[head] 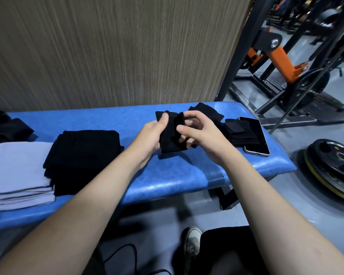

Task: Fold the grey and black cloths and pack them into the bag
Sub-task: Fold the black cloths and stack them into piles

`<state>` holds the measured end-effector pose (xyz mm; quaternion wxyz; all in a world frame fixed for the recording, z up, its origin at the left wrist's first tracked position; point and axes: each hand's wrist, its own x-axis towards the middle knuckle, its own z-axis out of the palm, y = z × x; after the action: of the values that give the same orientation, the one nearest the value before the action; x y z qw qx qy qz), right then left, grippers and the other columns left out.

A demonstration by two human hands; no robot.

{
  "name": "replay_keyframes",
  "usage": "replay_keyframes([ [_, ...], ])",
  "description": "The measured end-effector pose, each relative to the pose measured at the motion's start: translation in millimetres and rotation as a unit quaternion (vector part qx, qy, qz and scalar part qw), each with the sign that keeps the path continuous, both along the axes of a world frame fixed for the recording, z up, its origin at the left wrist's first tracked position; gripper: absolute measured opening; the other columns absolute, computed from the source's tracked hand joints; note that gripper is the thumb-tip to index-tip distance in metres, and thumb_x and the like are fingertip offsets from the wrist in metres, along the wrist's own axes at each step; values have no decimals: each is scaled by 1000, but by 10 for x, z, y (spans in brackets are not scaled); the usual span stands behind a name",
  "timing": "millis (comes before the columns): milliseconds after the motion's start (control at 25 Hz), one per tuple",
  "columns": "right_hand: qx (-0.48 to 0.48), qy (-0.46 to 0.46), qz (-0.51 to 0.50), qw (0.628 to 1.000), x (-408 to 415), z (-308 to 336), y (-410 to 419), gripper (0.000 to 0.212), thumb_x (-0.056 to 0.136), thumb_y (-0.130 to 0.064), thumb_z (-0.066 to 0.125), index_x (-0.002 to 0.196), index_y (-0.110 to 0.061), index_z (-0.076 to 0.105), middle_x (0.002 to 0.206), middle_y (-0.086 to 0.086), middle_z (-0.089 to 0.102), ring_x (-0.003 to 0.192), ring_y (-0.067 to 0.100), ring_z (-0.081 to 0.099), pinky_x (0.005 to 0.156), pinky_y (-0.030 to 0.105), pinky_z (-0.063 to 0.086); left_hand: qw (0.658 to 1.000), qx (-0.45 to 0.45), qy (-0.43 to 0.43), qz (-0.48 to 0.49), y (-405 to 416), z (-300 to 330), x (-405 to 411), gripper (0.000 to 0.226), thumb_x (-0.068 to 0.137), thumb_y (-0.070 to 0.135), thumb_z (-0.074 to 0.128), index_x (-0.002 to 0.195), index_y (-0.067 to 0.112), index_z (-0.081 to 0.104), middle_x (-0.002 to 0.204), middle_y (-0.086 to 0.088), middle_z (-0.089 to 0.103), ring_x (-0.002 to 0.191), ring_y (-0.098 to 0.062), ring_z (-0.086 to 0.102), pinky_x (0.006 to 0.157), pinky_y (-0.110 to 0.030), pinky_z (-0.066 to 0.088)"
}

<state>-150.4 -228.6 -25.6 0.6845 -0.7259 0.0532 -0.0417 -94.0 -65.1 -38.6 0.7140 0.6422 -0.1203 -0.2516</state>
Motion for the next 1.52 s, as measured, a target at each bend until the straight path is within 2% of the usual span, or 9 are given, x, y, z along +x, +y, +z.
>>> replay_keyframes([
  [120,-53,-7,18,998,1,7,-28,25,96,-27,62,117,-15,68,103,7,67,79,18,62,57,29,41,999,-26,15,-13,51,89,-18,58,94,59,46,119,12,69,114,-10,74,110,-21,70,98,-40,53],
  [320,-125,-7,0,992,16,-54,1,16,94,-11,65,107,-15,74,86,3,61,70,16,57,55,17,39,998,40,-8,54,37,39,-45,26,96,8,51,116,11,67,111,-10,74,107,-23,69,103,-46,50],
  [600,-65,15,-40,997,63,-119,-4,33,88,-7,71,116,-21,60,86,9,60,67,15,58,54,29,49,999,8,23,26,177,108,-91,33,98,-2,49,128,10,56,120,-13,69,108,-25,69,88,-37,59],
  [720,-33,39,-14,999,35,-92,30,36,87,0,70,117,-15,59,78,11,56,57,18,54,52,31,49,997,78,-11,17,267,101,-121,35,97,5,54,130,18,52,114,-8,70,103,-21,70,91,-35,57],
  [840,-43,68,21,997,22,-98,62,33,86,5,69,115,-8,58,74,11,54,52,16,53,49,31,48,944,279,-172,34,416,72,-97,53,93,20,59,140,37,39,107,3,60,85,-19,63,84,-37,52],
  [960,-106,82,48,990,31,-165,119,32,85,3,70,113,-7,58,75,13,56,51,17,54,49,31,48,863,401,-309,3,500,48,-122,48,93,22,60,137,35,45,118,2,51,95,-18,55,87,-33,45],
  [1080,-236,87,61,966,69,-230,188,29,86,-4,70,111,-12,58,77,14,60,57,18,57,51,28,44,816,465,-341,-39,492,-18,-159,38,96,22,58,133,25,52,125,0,46,108,-22,56,92,-35,45],
  [1320,-496,50,87,862,109,-361,288,34,85,-28,72,116,-23,59,107,0,46,94,19,57,84,37,50,715,571,-396,-71,393,-14,-184,34,99,25,48,133,28,52,126,0,48,115,-24,51,84,-34,40],
  [1520,-512,32,110,852,74,-335,255,37,84,-39,73,118,-30,61,103,-2,45,92,15,55,84,38,50,728,537,-422,-66,380,-34,-188,23,95,16,51,112,30,56,107,3,44,107,-20,44,75,-31,36],
])
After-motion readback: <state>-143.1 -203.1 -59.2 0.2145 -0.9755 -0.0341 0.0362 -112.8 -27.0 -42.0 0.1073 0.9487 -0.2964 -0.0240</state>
